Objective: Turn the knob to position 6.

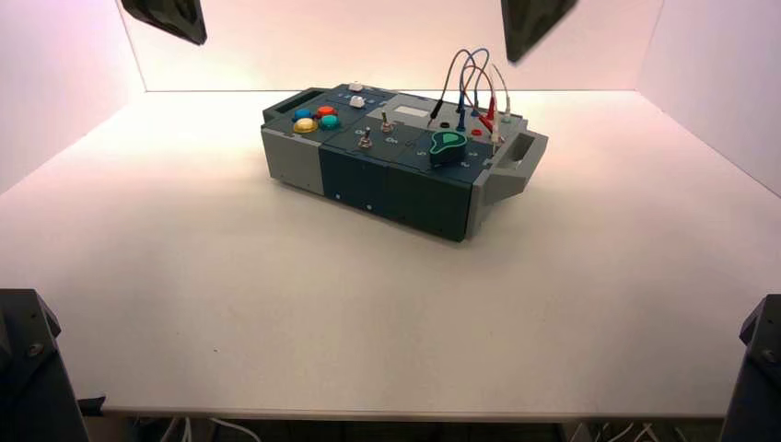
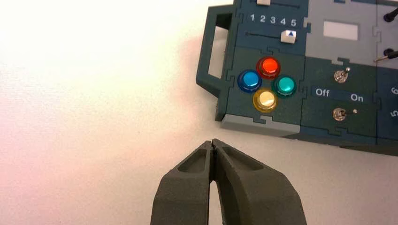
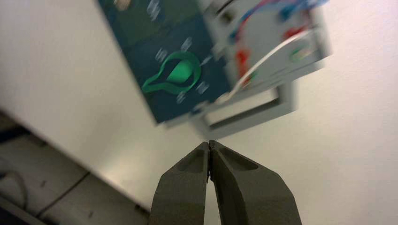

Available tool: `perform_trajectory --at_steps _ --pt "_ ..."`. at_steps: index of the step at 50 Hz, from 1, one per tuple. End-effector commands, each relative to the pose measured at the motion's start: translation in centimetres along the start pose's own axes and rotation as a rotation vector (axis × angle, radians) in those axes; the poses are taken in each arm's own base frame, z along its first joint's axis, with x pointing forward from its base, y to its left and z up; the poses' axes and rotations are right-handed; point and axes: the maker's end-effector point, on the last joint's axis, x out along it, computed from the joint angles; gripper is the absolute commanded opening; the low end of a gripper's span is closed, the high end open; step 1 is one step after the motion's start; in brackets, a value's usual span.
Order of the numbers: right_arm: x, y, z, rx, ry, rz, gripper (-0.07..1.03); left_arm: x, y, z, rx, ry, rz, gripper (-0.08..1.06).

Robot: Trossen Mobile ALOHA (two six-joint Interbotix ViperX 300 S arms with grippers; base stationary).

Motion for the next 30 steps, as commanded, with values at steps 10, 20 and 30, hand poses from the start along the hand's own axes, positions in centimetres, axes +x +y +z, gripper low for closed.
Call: perform_trajectory --at_steps 10,20,30 --pt "2.5 3.8 -1.6 -0.119 0.006 0.029 -0.02 -0.5 0.1 1.5 0.003 -0.033 0.003 -0.03" --pt "3.3 3.7 -1.4 -0.143 -0.013 0.021 -0.02 -0.4 0.1 1.4 0.008 -0.029 0.003 -0.03" --pt "4.8 3.5 -1.3 -0.148 0.006 0.020 -0.02 0.4 0.2 1.3 0.010 -0.008 -0.001 -0.03"
